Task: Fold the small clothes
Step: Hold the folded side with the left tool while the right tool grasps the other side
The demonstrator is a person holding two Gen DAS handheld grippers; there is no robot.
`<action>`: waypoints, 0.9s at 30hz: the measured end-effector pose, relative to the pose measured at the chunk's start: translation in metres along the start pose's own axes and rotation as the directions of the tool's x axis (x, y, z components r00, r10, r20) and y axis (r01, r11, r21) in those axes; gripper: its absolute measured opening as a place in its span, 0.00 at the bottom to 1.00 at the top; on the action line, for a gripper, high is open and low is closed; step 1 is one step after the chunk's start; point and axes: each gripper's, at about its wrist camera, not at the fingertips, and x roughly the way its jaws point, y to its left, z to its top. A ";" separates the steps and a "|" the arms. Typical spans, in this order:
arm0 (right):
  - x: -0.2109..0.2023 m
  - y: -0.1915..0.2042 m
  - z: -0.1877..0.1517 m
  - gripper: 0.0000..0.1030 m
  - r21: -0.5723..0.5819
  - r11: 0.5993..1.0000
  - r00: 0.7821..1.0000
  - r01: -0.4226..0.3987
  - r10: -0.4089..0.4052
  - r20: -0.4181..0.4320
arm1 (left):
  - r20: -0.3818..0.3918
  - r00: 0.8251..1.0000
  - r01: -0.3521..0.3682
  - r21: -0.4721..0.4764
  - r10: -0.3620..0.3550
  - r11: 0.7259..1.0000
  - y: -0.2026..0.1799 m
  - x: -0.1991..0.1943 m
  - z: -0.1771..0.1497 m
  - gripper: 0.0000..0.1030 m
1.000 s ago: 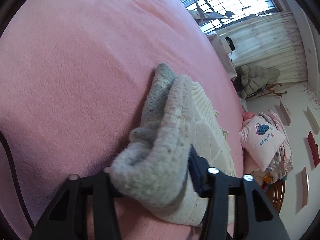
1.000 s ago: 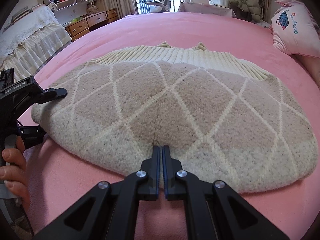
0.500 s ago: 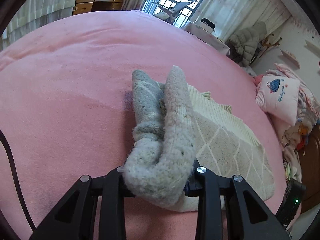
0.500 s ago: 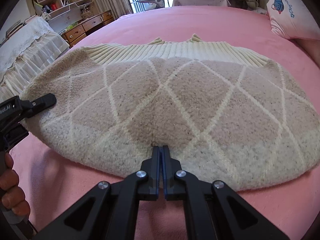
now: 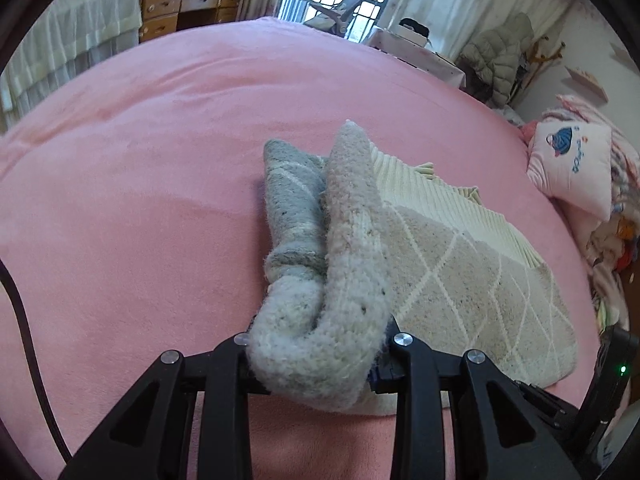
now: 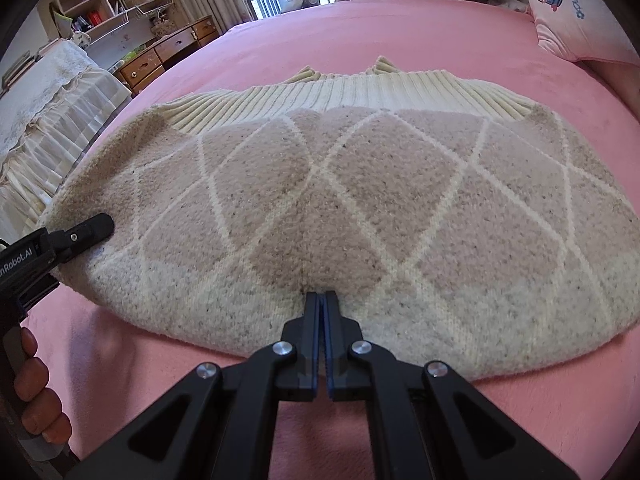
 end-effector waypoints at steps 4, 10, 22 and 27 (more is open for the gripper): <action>-0.001 -0.010 0.000 0.00 0.058 0.997 0.999 -0.041 0.041 0.007 | 0.031 1.000 -0.002 0.050 0.001 0.999 -0.023 -0.013 0.004 0.28; -0.004 -0.021 -0.001 0.00 0.128 0.985 0.994 -0.111 0.110 0.015 | 0.074 0.996 0.029 0.157 -0.041 0.987 -0.080 -0.037 0.010 0.28; -0.057 -0.103 -0.003 0.00 0.246 0.960 0.990 -0.132 0.113 0.089 | 0.027 0.997 0.056 0.326 -0.069 0.944 -0.211 -0.026 -0.004 0.28; -0.047 -0.156 -0.001 0.00 0.346 0.897 0.960 -0.274 0.276 0.045 | -0.008 0.999 0.038 0.384 -0.038 0.922 -0.257 -0.010 -0.036 0.28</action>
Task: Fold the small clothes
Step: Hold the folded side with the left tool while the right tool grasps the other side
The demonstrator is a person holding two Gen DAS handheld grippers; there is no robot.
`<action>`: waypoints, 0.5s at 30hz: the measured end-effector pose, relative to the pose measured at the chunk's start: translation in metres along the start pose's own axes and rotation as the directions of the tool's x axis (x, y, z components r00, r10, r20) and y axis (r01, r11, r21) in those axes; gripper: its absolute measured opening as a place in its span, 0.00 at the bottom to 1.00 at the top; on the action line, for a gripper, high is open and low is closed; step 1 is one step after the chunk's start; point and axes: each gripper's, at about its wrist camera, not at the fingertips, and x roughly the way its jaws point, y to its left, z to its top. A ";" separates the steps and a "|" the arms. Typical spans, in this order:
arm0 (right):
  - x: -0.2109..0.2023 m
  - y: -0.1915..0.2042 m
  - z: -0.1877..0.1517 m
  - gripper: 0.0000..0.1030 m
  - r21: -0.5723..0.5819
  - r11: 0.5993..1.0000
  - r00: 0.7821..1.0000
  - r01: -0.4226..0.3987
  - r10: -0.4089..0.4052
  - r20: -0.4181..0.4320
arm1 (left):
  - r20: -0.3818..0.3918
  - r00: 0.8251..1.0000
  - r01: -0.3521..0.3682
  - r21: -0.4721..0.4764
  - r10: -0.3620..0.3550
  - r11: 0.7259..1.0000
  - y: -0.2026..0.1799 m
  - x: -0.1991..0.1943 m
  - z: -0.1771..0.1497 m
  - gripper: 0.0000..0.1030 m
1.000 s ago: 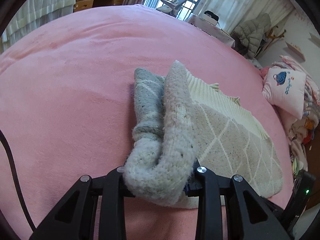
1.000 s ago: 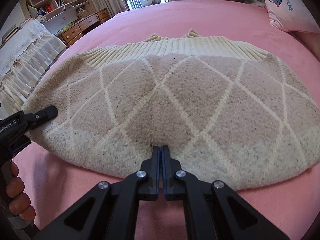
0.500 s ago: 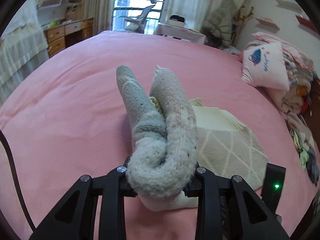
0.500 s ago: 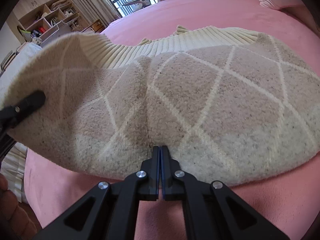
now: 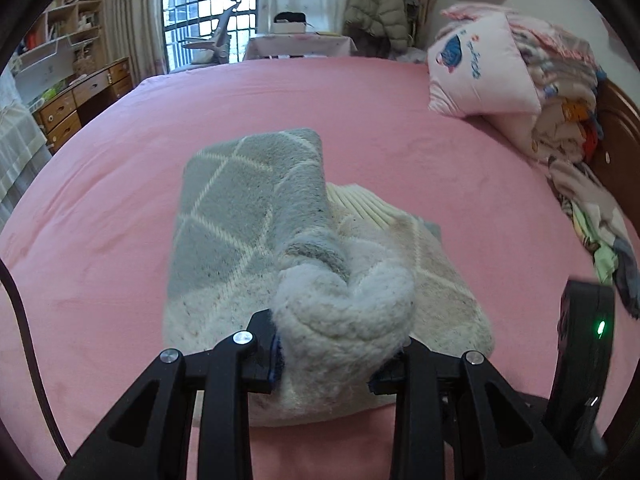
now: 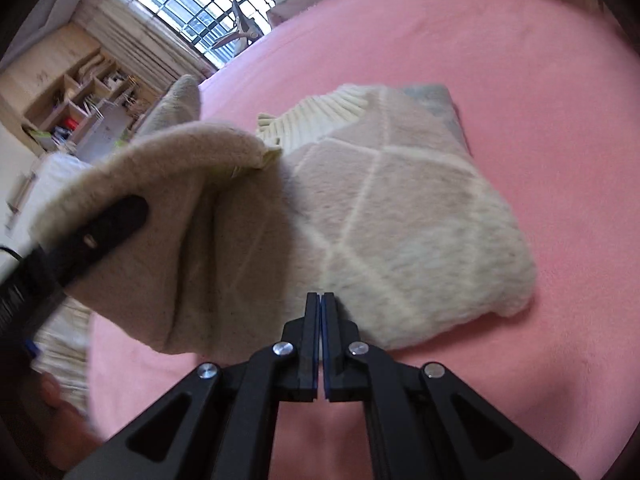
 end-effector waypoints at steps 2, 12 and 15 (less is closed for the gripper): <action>0.002 -0.006 0.005 0.01 0.025 0.998 0.998 -0.052 0.052 -0.032 | -0.026 1.000 -0.001 0.009 0.002 1.000 -0.011 0.006 -0.009 0.28; 0.002 0.004 0.052 0.06 0.067 0.983 0.984 -0.171 0.173 -0.036 | -0.022 0.998 0.050 -0.137 -0.054 0.989 0.010 0.003 -0.017 0.28; -0.001 0.005 0.063 0.31 0.097 0.980 0.984 -0.174 0.177 -0.022 | -0.007 0.999 0.050 -0.169 -0.052 0.984 0.007 0.004 -0.015 0.28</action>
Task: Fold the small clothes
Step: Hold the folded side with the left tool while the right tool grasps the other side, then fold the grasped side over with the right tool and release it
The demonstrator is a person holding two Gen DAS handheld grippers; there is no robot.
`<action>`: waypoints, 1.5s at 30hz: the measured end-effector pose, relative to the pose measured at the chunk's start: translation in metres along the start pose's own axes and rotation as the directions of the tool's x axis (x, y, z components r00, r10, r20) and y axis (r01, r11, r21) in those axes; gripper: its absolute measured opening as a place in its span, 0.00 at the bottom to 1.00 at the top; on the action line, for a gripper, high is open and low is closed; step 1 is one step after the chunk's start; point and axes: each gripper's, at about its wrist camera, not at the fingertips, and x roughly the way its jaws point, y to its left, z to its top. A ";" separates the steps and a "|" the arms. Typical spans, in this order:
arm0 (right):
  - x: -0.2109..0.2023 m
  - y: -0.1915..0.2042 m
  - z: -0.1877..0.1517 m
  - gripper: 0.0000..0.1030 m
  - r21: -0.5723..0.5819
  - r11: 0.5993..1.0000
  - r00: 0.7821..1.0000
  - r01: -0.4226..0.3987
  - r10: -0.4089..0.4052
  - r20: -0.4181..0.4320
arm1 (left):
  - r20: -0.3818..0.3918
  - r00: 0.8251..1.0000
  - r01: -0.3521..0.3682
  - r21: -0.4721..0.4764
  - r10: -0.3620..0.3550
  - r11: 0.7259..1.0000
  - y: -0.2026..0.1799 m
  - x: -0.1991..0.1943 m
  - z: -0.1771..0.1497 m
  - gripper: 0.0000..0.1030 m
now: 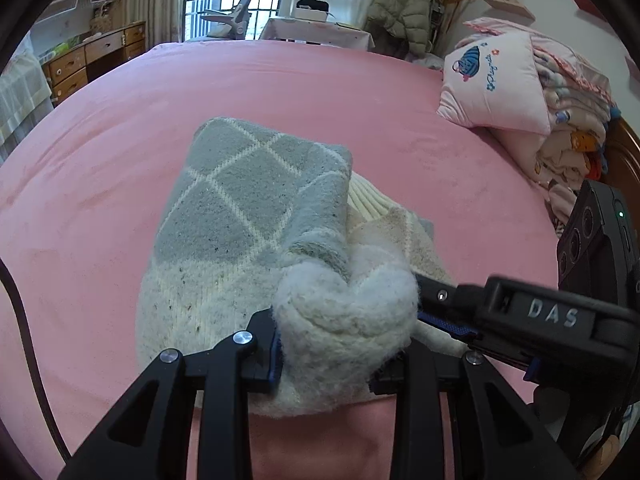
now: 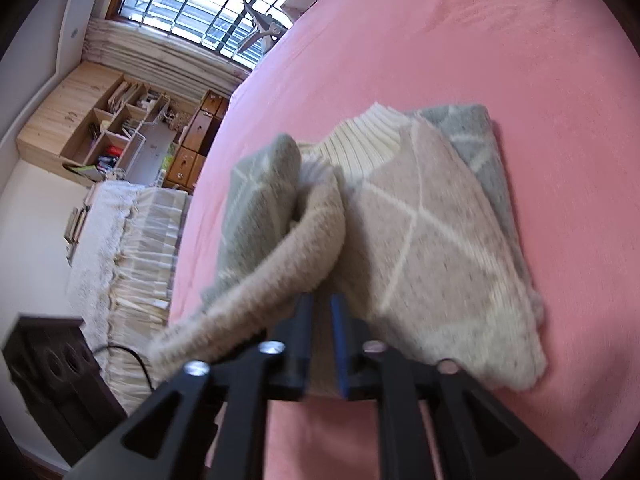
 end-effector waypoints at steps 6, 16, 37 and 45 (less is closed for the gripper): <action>-0.010 -0.022 0.018 0.55 0.121 0.987 0.994 -0.106 0.108 -0.009 | 0.040 0.999 0.030 -0.067 -0.027 0.997 -0.002 -0.001 -0.004 0.28; 0.036 -0.015 0.052 0.76 0.146 0.982 0.968 -0.124 0.152 -0.200 | 0.049 0.999 0.012 -0.049 -0.009 0.999 0.004 0.000 -0.024 0.28; 0.077 0.057 0.104 0.29 -0.217 0.976 0.978 -0.012 -0.034 -0.208 | 0.063 0.998 0.035 -0.081 -0.030 0.996 0.003 -0.004 -0.006 0.28; 0.049 0.073 0.108 0.21 -0.486 0.854 0.959 0.183 -0.264 -0.102 | 0.043 0.996 0.075 -0.073 -0.072 0.994 -0.029 0.005 -0.004 0.29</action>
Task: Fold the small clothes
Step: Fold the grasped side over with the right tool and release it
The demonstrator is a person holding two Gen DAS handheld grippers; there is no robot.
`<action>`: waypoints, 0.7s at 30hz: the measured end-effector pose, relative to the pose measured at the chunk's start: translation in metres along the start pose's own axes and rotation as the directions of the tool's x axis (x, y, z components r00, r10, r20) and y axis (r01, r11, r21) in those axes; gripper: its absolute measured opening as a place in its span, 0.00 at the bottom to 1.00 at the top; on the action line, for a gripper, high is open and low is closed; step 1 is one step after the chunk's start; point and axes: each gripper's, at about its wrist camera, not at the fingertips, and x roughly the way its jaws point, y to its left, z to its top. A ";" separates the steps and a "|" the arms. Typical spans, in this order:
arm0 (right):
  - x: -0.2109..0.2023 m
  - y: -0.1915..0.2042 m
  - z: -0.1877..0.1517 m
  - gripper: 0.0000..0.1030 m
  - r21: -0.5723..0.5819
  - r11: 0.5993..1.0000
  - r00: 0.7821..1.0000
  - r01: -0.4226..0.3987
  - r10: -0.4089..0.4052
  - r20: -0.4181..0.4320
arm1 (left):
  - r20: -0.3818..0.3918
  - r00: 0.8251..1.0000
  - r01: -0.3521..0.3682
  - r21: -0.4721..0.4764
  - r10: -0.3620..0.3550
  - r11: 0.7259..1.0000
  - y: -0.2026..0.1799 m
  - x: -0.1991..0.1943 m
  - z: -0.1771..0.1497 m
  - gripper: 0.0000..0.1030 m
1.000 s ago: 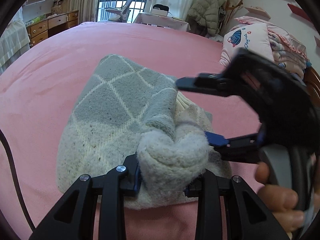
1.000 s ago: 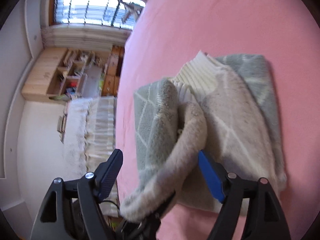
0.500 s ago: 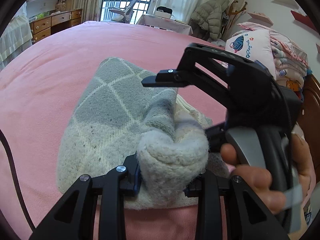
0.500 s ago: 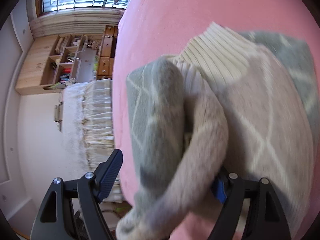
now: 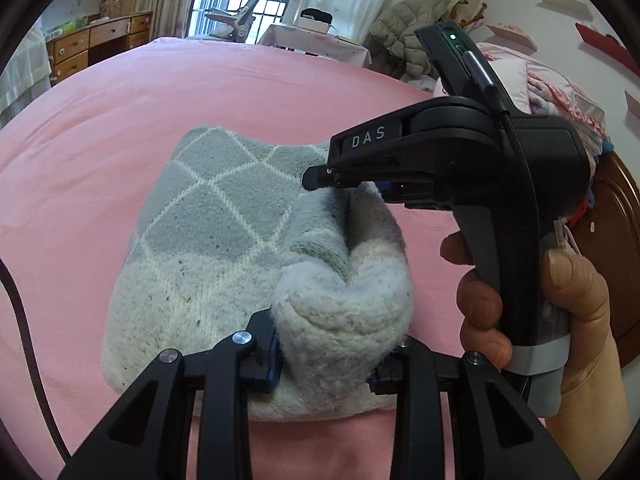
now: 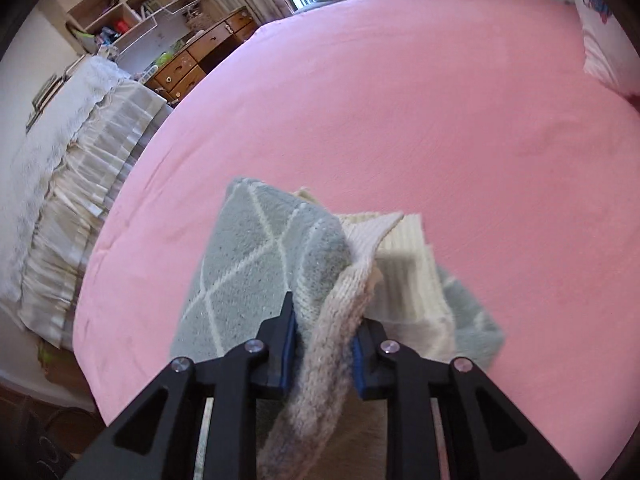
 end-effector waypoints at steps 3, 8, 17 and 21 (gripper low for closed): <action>0.000 -0.011 -0.002 0.21 -0.007 0.999 0.999 0.032 -0.032 -0.016 | -0.032 0.999 -0.009 0.012 0.010 1.000 -0.015 0.015 -0.005 0.30; 0.019 -0.034 -0.019 0.21 0.033 0.996 0.996 0.085 -0.084 -0.036 | -0.059 0.998 -0.032 0.043 0.035 0.999 -0.033 0.035 -0.021 0.37; 0.021 -0.052 -0.036 0.22 0.055 0.997 0.998 0.062 -0.063 0.023 | -0.038 0.998 0.048 0.080 -0.045 0.996 -0.049 0.030 -0.038 0.68; 0.017 -0.057 -0.043 0.22 0.050 0.997 0.998 0.062 -0.064 0.030 | -0.056 0.994 0.100 0.068 -0.096 0.993 -0.038 0.022 -0.038 0.68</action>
